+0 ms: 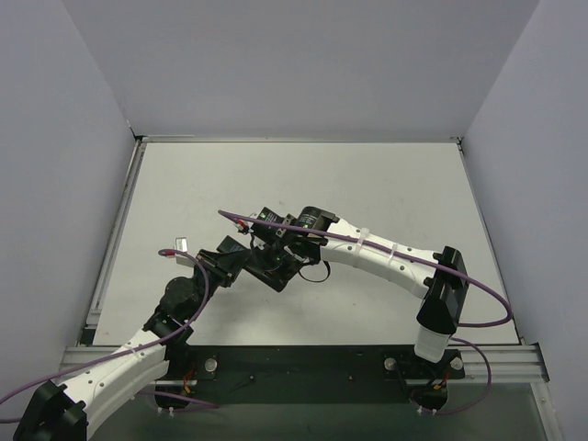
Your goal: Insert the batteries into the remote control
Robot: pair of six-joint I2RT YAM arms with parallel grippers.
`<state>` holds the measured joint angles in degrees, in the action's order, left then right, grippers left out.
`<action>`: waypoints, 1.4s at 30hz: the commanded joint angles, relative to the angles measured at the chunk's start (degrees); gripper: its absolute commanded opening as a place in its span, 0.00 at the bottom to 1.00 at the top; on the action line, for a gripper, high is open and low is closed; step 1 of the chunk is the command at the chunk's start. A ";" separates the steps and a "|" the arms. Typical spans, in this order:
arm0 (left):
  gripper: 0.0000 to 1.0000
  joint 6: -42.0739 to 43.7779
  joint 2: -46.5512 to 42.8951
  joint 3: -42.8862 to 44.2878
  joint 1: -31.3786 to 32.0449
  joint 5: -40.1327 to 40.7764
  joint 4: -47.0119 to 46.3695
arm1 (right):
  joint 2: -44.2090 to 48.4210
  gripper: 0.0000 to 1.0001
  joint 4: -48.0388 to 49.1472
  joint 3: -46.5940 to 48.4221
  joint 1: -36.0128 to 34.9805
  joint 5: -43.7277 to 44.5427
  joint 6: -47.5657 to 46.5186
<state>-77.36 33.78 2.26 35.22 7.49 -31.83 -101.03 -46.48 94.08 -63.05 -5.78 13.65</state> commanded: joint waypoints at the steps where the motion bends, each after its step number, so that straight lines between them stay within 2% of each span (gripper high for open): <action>1: 0.00 -2.26 -0.82 -7.89 0.37 0.60 -4.29 | 0.75 0.15 -1.86 1.63 -0.23 0.86 0.50; 5: 0.00 -3.06 -0.82 -8.24 0.37 0.77 -4.38 | 0.66 0.19 -1.77 1.72 -0.23 0.77 0.50; 13: 0.00 -4.55 -0.65 -8.59 0.37 0.95 -4.38 | 1.45 0.20 -1.69 2.16 -0.23 1.39 0.33; 25: 0.00 -6.22 -0.47 -8.94 0.37 0.78 -5.52 | 1.19 0.14 -0.54 2.24 -0.41 2.09 0.94; 42: 0.00 -7.71 -0.21 -8.77 0.37 0.16 -6.57 | 1.28 0.15 0.42 2.60 -0.41 3.41 0.85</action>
<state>-82.32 34.22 1.83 35.22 8.62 -31.46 -101.03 -46.46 94.96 -63.09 -4.23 13.72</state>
